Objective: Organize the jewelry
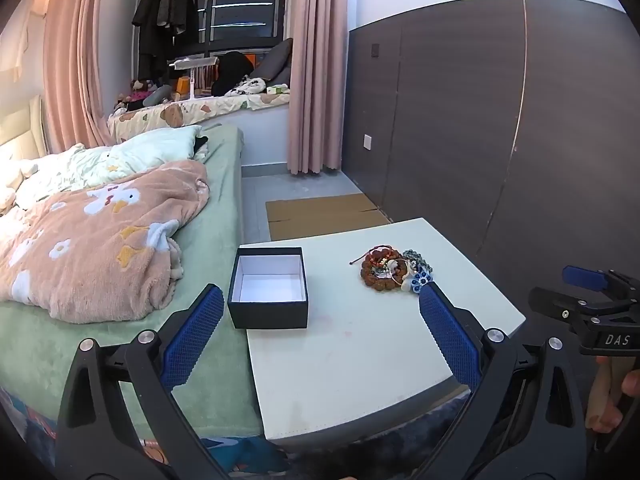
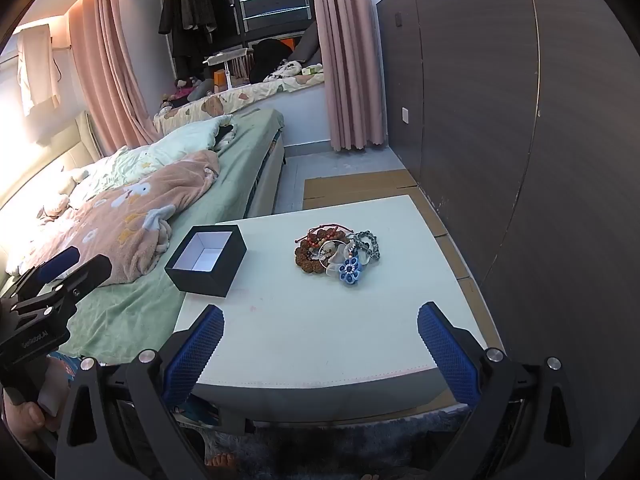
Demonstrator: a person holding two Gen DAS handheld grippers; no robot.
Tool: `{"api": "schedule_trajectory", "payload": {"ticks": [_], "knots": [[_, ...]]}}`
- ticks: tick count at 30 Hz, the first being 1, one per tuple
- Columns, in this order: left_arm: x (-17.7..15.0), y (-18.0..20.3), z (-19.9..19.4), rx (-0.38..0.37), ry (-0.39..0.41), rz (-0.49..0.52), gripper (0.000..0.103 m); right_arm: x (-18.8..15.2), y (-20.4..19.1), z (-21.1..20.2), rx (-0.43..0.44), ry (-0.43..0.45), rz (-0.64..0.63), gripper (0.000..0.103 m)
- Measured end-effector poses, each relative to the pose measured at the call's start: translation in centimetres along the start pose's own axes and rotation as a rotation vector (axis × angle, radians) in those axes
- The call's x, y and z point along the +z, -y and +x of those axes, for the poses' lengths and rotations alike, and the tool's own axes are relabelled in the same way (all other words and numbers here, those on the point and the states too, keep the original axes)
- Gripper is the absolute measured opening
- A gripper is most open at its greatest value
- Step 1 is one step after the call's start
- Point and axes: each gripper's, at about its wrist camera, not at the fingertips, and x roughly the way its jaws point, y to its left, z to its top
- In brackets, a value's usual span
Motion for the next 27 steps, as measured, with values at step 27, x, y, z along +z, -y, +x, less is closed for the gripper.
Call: {"api": "schedule_trajectory", "payload": {"ticks": [27], "knots": [[-0.03,-0.06,0.20,-0.023,-0.006,-0.037,0.098,-0.06,-0.06,-0.07,0.001,0.004,0.001,0.095]]}}
